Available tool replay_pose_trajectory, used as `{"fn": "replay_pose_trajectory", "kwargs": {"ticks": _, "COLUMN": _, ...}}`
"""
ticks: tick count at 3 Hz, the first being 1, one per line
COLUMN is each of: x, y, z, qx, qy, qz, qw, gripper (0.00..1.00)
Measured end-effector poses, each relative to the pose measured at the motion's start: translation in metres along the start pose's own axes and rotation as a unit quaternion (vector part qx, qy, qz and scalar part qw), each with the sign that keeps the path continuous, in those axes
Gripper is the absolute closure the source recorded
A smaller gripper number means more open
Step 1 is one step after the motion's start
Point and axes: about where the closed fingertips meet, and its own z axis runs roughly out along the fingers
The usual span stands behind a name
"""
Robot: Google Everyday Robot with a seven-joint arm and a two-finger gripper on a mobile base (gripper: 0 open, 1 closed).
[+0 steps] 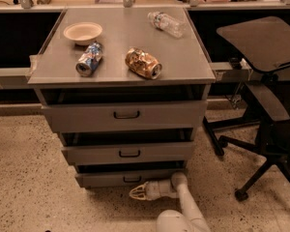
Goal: Close bottom drawer
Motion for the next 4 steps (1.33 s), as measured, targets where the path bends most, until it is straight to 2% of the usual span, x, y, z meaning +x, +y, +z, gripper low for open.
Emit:
{"fn": "replay_pose_trajectory", "kwargs": {"ticks": 3, "x": -0.0117, "y": -0.0033, "z": 0.0056, "qx": -0.003, "qy": -0.023, "qz": 0.006, "qw": 0.9997, "gripper": 1.0}}
{"fn": "replay_pose_trajectory", "kwargs": {"ticks": 4, "x": -0.0064, "y": 0.0014, "z": 0.0061, "qx": -0.002, "qy": -0.017, "qz": 0.01, "qw": 0.9998, "gripper": 1.0}}
